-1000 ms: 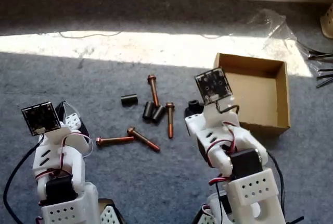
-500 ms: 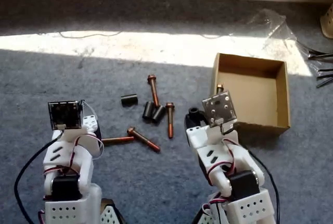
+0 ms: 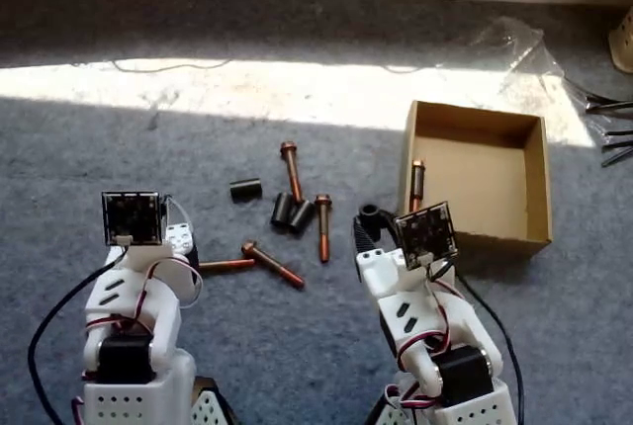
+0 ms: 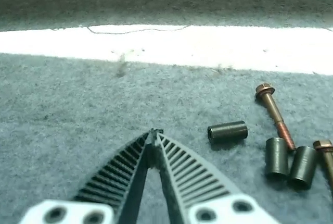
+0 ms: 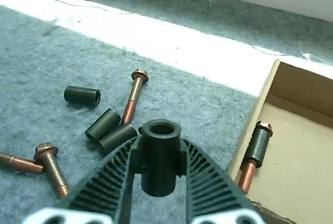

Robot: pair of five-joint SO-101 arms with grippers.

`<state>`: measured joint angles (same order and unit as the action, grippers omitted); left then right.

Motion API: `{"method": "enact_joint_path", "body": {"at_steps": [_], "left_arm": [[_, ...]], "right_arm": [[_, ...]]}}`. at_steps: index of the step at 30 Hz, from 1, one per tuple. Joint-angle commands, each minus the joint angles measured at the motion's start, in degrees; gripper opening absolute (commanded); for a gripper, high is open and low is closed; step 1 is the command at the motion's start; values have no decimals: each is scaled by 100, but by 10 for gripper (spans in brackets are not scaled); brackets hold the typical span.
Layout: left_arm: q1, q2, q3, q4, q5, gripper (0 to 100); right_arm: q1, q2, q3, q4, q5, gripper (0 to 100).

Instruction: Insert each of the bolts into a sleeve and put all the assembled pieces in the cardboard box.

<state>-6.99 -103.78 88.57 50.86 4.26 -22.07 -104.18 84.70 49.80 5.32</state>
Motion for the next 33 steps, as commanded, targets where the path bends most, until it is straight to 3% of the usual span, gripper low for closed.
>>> {"method": "enact_joint_path", "body": {"at_steps": [1, 10, 20, 28, 33], "left_arm": [[514, -31, -681, 747, 308, 76], [1508, -13, -725, 1046, 290, 88], [787, -4, -690, 993, 607, 91], [725, 13, -1015, 1011, 607, 120], [743, 1138, -1604, 993, 343, 120]], "right_arm": [[4, -48, -48, -180, -53, 5], [4, -48, -22, -171, -62, 5], [4, -48, -22, -171, -62, 5], [4, -13, -13, -171, -62, 5], [4, -48, 92, -171, -62, 5]]}}
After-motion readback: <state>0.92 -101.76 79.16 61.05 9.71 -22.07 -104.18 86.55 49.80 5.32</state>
